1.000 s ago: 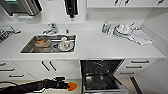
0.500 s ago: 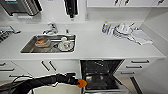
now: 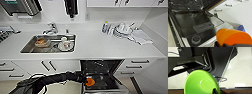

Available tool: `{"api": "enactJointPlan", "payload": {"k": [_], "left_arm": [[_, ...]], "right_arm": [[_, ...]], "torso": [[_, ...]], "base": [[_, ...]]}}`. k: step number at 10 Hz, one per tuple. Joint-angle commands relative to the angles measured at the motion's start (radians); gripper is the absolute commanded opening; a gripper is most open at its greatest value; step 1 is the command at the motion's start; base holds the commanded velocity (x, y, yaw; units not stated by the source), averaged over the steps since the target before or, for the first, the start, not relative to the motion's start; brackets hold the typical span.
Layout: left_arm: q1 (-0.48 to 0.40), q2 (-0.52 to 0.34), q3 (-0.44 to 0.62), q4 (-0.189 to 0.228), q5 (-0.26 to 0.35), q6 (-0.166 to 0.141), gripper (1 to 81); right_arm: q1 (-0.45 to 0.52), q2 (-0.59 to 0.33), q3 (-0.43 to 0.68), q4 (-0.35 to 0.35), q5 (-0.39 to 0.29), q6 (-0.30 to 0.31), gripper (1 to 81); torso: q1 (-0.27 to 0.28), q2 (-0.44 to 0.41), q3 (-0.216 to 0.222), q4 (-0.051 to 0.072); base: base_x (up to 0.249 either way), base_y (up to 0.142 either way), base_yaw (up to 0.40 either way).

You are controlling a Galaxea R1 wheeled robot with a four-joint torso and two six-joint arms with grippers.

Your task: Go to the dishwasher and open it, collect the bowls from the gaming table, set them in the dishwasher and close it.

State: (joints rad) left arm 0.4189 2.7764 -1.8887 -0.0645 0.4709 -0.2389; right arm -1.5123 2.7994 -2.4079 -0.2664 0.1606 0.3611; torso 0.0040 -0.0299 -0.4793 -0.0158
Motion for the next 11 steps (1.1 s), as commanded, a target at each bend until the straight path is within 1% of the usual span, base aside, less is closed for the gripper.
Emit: {"api": "enactJointPlan", "payload": {"k": [1, 3, 8, 9, 11], "left_arm": [[-0.162, 0.089, -0.026, -0.025, 0.046, -0.007, 1.0], [-0.188, 0.131, -0.026, -0.031, 0.049, -0.007, 1.0], [-0.196, 0.218, -0.017, -0.031, 0.045, -0.008, 1.0], [-0.194, 0.226, -0.017, -0.031, 0.041, -0.008, 81.1], [-0.18, 0.218, -0.015, -0.031, 0.04, -0.007, 81.1]], "right_arm": [[-0.01, -0.009, 0.012, -0.011, -0.066, 0.002, 1.0], [-0.006, 0.001, 0.009, -0.01, -0.067, -0.001, 1.0], [-0.006, 0.005, 0.01, -0.011, -0.067, -0.001, 1.0], [-0.006, 0.008, 0.007, -0.01, -0.066, -0.002, 1.0], [-0.006, 0.007, 0.006, -0.011, -0.067, -0.002, 1.0]], "torso": [[0.0, 0.0, 0.0, 0.0], [0.0, 0.0, 0.0, 0.0], [0.0, 0.0, 0.0, 0.0], [0.0, 0.0, 0.0, 0.0], [0.0, 0.0, 0.0, 0.0]], "base": [[0.0, 0.0, 0.0], [0.0, 0.0, 0.0], [0.0, 0.0, 0.0], [0.0, 0.0, 0.0], [0.0, 0.0, 0.0]]}}
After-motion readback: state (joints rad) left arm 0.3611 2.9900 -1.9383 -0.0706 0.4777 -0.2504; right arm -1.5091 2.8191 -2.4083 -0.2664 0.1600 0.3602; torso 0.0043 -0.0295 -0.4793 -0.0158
